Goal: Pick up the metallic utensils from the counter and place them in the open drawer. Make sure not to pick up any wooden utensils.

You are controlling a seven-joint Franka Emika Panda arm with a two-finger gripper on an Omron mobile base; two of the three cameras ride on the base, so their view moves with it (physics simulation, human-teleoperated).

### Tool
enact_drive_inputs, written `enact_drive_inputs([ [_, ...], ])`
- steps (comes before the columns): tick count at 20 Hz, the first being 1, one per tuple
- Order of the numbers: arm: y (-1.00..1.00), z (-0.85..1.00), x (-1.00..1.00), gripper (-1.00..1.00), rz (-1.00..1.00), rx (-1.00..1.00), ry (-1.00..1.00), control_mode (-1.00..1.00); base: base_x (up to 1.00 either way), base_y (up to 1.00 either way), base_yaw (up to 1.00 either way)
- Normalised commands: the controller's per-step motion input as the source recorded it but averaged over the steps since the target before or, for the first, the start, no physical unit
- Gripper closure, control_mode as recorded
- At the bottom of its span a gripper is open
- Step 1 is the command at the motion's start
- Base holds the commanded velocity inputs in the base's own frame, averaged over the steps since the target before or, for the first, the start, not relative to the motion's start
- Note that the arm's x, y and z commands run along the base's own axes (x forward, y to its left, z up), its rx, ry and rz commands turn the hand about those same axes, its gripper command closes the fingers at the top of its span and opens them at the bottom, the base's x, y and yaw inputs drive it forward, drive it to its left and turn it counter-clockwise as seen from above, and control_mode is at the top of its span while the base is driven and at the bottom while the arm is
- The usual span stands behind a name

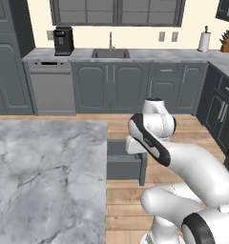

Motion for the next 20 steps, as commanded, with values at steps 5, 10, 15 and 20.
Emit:
enact_drive_inputs([
  [5,0.0,0.0,-0.07,-1.0,0.06,-0.11,0.06,-1.0,0.0,0.0,0.0],
  [10,-0.03,-0.03,0.05,-1.0,0.03,0.0,-0.01,-1.0,0.0,0.0,0.0],
  [15,0.0,0.0,-0.22,-1.0,-0.01,0.0,0.0,-1.0,0.0,0.0,0.0],
  [20,0.0,0.0,0.0,-1.0,0.0,0.0,0.0,1.0,-0.95,0.0,-0.08],
])
